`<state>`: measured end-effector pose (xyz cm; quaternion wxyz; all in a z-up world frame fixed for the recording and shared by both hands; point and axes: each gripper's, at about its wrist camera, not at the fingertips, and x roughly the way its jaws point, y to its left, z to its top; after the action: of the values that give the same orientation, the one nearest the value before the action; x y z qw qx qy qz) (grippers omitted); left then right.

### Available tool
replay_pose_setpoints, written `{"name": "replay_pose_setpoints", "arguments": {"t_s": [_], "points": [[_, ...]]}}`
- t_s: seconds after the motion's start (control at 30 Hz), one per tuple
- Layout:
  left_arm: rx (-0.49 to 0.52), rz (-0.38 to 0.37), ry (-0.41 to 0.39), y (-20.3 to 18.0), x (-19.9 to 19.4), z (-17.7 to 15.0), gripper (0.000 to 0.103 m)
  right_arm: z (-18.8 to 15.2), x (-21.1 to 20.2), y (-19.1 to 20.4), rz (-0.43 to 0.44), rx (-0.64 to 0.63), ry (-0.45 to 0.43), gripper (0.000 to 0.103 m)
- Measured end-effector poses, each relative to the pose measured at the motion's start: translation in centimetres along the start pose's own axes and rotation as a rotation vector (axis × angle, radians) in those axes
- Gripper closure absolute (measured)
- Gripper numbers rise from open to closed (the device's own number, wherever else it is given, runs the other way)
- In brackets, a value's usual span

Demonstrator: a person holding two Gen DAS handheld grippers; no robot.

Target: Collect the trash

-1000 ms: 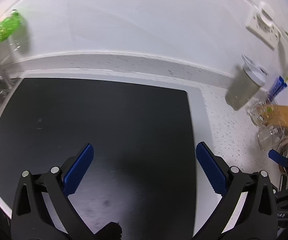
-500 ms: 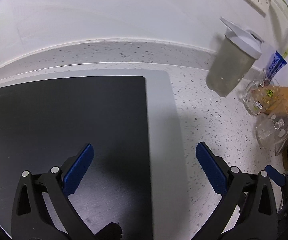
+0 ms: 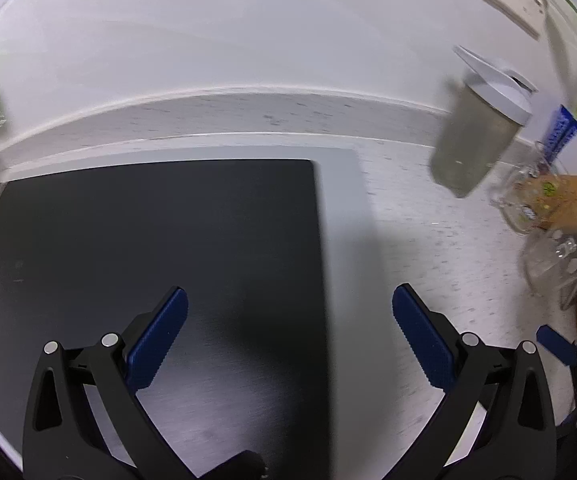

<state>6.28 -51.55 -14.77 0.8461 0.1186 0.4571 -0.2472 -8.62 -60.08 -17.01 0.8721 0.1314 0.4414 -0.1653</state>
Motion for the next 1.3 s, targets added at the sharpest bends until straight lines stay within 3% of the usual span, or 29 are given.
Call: {"name": "replay_pose_setpoints", "arguments": {"t_s": [0.27,0.43,0.67,0.97,1.3], "points": [[-0.195,0.123,0.014,10.5,-4.2,-1.8,0.003,1.4,0.8,7.7,0.118,-0.156,0.003,0.005],[-0.322,0.23,0.004,17.5,-7.5,-4.1,0.003,1.9,1.0,13.7,0.199,-0.259,-0.005,0.005],[-0.434,0.33,-0.01,24.5,-11.8,-7.9,0.003,2.4,0.9,21.5,0.294,-0.386,0.009,0.005],[-0.531,0.403,-0.025,28.7,-15.3,-10.3,0.003,2.6,-0.2,28.9,0.365,-0.506,0.02,0.005],[-0.567,0.451,-0.077,29.3,-16.5,-11.2,0.003,2.5,-0.1,30.5,0.376,-0.527,0.025,0.005]]}}
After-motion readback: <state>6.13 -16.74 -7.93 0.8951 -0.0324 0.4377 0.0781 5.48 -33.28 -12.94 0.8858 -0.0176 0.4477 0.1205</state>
